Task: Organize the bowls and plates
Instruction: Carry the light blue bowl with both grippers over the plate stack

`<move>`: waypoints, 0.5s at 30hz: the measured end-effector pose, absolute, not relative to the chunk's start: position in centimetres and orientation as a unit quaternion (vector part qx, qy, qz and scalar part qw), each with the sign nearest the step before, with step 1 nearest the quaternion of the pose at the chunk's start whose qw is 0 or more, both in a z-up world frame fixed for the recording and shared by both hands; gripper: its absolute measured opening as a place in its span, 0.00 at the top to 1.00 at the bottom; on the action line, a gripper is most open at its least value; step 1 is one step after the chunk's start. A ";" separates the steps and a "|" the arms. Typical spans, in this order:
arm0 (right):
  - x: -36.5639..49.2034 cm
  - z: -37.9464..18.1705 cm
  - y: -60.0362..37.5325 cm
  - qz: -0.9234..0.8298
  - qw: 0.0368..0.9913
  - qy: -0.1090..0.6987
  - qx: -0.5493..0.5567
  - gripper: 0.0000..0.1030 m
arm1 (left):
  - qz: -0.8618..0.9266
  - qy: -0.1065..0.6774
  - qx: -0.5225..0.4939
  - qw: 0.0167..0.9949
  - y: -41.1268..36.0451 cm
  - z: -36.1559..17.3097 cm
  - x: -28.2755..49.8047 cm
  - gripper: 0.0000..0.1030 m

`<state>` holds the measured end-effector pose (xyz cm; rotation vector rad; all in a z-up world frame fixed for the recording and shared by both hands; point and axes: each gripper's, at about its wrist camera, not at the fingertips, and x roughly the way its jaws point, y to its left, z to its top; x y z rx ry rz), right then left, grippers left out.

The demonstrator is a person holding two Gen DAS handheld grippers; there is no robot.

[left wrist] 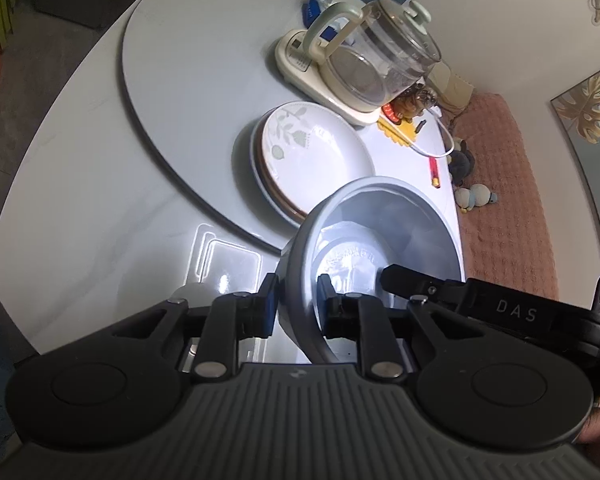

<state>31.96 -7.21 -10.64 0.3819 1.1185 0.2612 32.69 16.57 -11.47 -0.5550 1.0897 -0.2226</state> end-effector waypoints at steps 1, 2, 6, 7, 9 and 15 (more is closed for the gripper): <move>32.1 -10.4 -7.2 0.122 0.823 0.524 0.179 0.72 | -0.107 0.509 -0.259 0.814 16.8 -11.2 32.9 0.78; 32.2 -10.1 -7.2 0.124 0.824 0.523 0.178 0.72 | -0.109 0.508 -0.260 0.814 16.8 -11.1 33.1 0.78; 33.3 -9.6 -7.6 0.123 0.827 0.519 0.178 0.72 | -0.113 0.505 -0.267 0.813 16.8 -10.8 33.9 0.78; 33.6 -9.6 -7.8 0.123 0.827 0.518 0.180 0.72 | -0.113 0.504 -0.270 0.813 16.9 -10.8 34.2 0.78; 34.2 -9.7 -8.1 0.121 0.825 0.519 0.186 0.72 | -0.113 0.505 -0.280 0.809 16.8 -11.1 35.1 0.78; 36.5 -10.7 -9.2 0.121 0.822 0.522 0.193 0.72 | -0.108 0.506 -0.276 0.810 15.7 -11.7 38.6 0.78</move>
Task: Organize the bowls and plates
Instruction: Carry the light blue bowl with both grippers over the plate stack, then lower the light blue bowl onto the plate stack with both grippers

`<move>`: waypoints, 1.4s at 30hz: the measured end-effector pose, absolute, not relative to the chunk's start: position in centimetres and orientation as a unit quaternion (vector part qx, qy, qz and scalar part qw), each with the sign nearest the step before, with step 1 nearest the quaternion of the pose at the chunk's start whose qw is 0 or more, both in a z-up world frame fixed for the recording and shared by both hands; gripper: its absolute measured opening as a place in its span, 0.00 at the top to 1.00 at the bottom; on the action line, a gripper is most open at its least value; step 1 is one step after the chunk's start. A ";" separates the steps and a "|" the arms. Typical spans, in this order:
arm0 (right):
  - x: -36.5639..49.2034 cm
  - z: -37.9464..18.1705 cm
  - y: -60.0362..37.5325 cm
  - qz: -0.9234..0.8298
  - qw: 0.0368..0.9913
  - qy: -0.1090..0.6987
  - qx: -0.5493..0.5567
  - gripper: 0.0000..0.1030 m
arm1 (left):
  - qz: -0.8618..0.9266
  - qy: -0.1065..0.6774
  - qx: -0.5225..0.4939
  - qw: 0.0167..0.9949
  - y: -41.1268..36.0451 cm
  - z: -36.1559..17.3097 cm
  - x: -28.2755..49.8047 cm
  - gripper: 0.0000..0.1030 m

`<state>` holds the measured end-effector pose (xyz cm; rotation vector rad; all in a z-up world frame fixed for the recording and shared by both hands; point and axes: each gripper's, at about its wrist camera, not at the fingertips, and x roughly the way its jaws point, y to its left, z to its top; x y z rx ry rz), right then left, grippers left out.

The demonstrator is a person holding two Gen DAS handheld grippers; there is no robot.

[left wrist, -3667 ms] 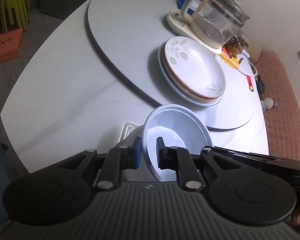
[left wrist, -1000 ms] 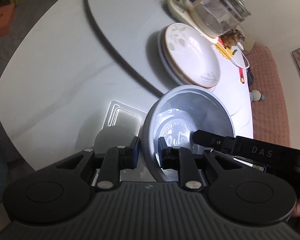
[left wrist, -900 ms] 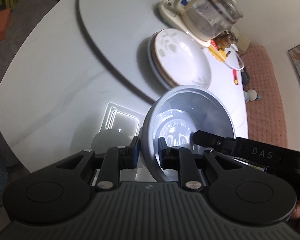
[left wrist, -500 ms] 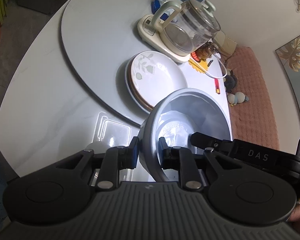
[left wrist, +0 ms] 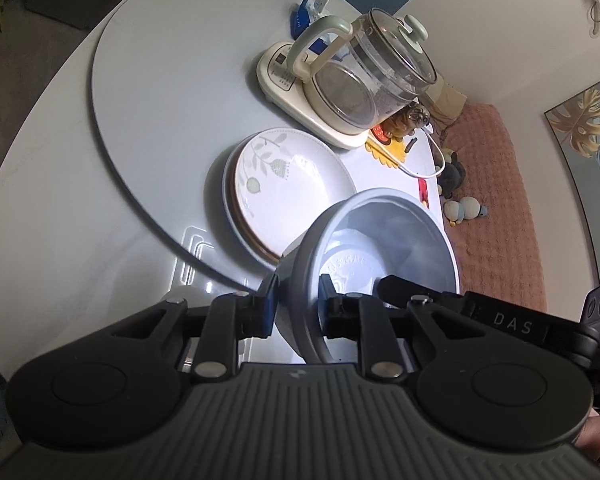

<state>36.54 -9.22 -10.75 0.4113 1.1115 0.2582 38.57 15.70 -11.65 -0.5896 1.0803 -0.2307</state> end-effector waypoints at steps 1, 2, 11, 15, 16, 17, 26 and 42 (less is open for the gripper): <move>37.1 -10.9 -9.4 0.121 0.822 0.522 0.193 0.72 | -0.106 0.506 -0.275 0.811 15.4 -11.9 39.3 0.78; 37.7 -11.2 -9.6 0.122 0.823 0.521 0.191 0.72 | -0.106 0.506 -0.275 0.811 15.1 -12.2 40.0 0.78; 43.3 -14.2 -11.8 0.121 0.815 0.536 0.185 0.72 | -0.088 0.524 -0.287 0.797 12.5 -15.7 46.5 0.78; 45.8 -15.9 -12.4 0.121 0.809 0.546 0.182 0.72 | -0.075 0.532 -0.284 0.794 11.6 -17.4 49.1 0.78; 46.4 -16.4 -12.5 0.122 0.806 0.550 0.183 0.72 | -0.070 0.535 -0.288 0.791 11.6 -17.7 49.6 0.78; 47.0 -16.8 -12.5 0.124 0.803 0.553 0.183 0.72 | -0.067 0.536 -0.290 0.790 11.7 -18.1 50.0 0.78; 50.4 -20.0 -12.1 0.132 0.790 0.574 0.171 0.72 | -0.051 0.553 -0.295 0.777 12.2 -21.5 53.3 0.78; 52.4 -21.9 -11.5 0.127 0.788 0.581 0.156 0.71 | -0.050 0.575 -0.275 0.769 11.6 -23.7 56.1 0.78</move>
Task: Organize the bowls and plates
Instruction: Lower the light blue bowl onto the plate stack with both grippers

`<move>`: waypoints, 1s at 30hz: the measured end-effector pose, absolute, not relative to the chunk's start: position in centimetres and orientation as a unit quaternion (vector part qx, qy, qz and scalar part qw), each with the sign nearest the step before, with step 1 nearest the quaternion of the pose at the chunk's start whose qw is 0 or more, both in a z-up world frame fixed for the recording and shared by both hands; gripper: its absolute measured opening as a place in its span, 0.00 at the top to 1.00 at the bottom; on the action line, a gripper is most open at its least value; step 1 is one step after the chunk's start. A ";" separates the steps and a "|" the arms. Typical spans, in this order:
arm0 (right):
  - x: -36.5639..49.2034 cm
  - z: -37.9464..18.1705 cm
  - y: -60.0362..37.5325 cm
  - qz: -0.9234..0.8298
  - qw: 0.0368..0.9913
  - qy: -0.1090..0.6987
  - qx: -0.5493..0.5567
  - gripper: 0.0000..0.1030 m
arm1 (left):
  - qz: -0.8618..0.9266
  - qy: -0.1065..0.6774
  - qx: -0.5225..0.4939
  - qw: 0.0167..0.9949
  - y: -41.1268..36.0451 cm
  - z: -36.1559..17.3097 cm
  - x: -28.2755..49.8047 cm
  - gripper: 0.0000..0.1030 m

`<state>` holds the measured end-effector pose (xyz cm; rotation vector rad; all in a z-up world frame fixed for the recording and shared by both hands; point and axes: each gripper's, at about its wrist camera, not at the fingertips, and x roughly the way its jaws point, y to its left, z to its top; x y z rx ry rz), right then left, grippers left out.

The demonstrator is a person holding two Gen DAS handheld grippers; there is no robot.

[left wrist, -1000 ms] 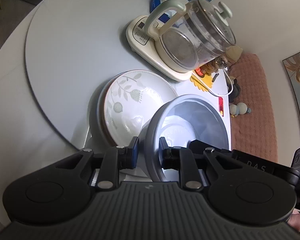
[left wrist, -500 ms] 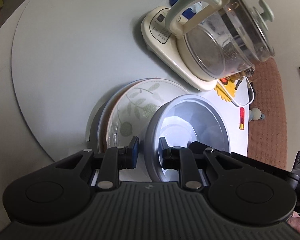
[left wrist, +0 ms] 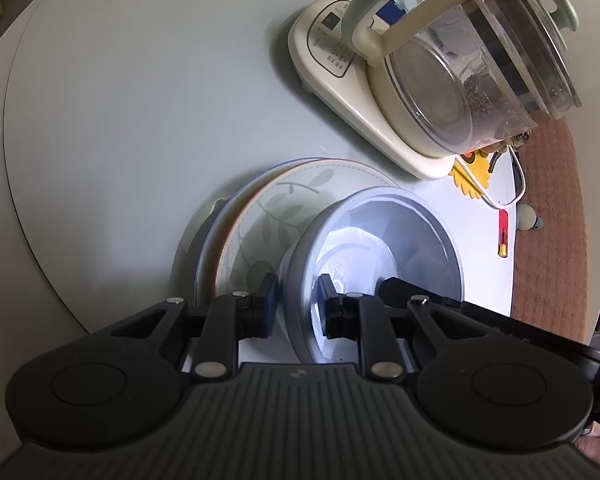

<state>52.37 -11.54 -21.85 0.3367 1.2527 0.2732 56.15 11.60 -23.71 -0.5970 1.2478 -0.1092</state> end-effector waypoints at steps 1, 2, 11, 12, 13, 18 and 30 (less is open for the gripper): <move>52.3 -21.8 -11.5 0.125 0.789 0.582 0.153 0.71 | -0.053 0.577 -0.271 0.769 11.5 -23.6 56.2 0.75; 52.3 -21.7 -11.4 0.124 0.789 0.583 0.148 0.70 | -0.054 0.578 -0.267 0.769 11.4 -23.5 56.3 0.69; 51.3 -19.9 -11.6 0.113 0.806 0.567 0.127 0.59 | -0.069 0.562 -0.241 0.788 11.8 -20.4 54.9 0.55; 51.1 -19.6 -11.7 0.113 0.810 0.562 0.126 0.59 | -0.068 0.561 -0.239 0.790 12.0 -19.8 54.6 0.55; 50.8 -19.1 -11.7 0.114 0.814 0.556 0.123 0.59 | -0.067 0.559 -0.237 0.792 12.1 -19.4 54.3 0.55; 49.7 -17.4 -12.1 0.110 0.827 0.537 0.126 0.59 | -0.067 0.546 -0.236 0.801 13.1 -16.5 52.5 0.55; 46.0 -11.0 -11.7 0.116 0.857 0.487 0.119 0.59 | -0.087 0.487 -0.174 0.852 14.6 -7.9 48.2 0.55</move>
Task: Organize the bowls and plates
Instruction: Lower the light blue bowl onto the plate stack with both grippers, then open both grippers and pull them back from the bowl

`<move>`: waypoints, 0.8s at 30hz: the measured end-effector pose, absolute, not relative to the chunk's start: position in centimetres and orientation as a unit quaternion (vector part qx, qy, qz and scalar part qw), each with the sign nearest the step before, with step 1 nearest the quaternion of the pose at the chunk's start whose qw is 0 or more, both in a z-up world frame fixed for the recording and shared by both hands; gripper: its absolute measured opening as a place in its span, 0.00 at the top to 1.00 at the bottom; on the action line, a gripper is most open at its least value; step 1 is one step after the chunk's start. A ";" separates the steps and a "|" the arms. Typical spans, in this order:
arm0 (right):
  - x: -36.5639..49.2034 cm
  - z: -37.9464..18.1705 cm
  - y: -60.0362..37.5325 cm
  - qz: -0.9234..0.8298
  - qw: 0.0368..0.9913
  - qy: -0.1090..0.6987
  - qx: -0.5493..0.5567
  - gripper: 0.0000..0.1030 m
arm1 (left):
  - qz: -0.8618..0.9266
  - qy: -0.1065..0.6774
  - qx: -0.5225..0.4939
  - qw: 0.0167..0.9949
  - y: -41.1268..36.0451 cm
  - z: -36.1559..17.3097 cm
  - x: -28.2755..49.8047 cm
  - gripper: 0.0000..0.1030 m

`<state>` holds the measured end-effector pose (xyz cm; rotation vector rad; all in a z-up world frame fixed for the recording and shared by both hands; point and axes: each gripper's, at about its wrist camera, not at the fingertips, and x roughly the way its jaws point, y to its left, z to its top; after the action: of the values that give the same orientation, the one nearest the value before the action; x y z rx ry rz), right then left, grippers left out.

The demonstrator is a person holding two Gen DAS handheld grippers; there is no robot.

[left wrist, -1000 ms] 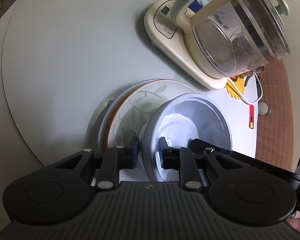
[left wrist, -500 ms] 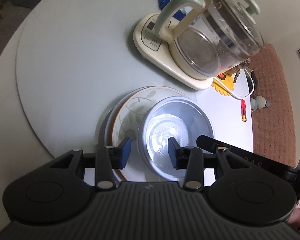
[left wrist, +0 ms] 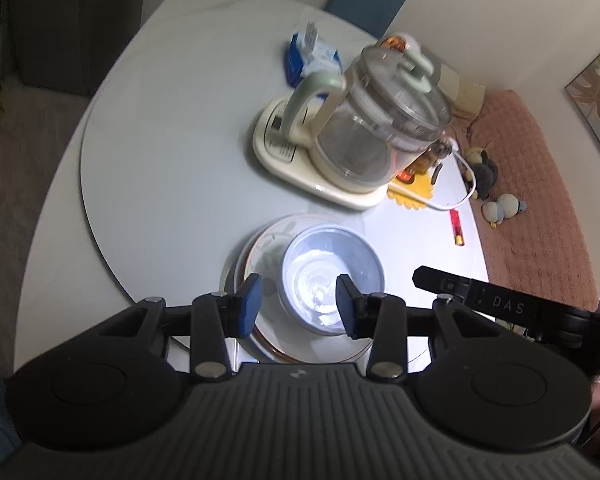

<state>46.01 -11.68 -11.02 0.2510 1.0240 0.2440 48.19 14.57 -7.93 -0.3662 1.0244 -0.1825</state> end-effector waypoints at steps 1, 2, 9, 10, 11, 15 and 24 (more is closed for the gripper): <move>45.5 -10.4 -11.5 0.119 0.861 0.479 0.119 0.59 | -0.089 0.479 -0.171 0.856 14.8 -7.2 47.7 0.55; 45.1 -9.7 -11.5 0.120 0.865 0.472 0.120 0.59 | -0.091 0.471 -0.169 0.861 14.9 -6.5 47.2 0.55; 41.9 -6.1 -11.1 0.110 0.888 0.431 0.116 0.24 | -0.094 0.429 -0.161 0.884 15.9 -3.1 43.9 0.28; 41.5 -5.8 -11.2 0.105 0.893 0.424 0.112 0.19 | -0.092 0.430 -0.156 0.885 16.1 -2.8 43.4 0.24; 41.1 -5.5 -11.2 0.099 0.896 0.418 0.109 0.19 | -0.089 0.431 -0.150 0.885 16.2 -2.6 43.0 0.22; 39.8 -5.3 -11.8 0.077 0.900 0.416 0.106 0.19 | -0.085 0.422 -0.129 0.893 16.7 -2.0 41.4 0.11; 35.4 -3.5 -13.1 0.066 0.925 0.361 0.097 0.00 | -0.081 0.418 -0.110 0.898 16.4 -1.0 37.1 0.05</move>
<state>35.40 -13.06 -3.46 0.1989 0.7411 0.1349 37.09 16.37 -1.02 -0.2283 0.8652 -0.1685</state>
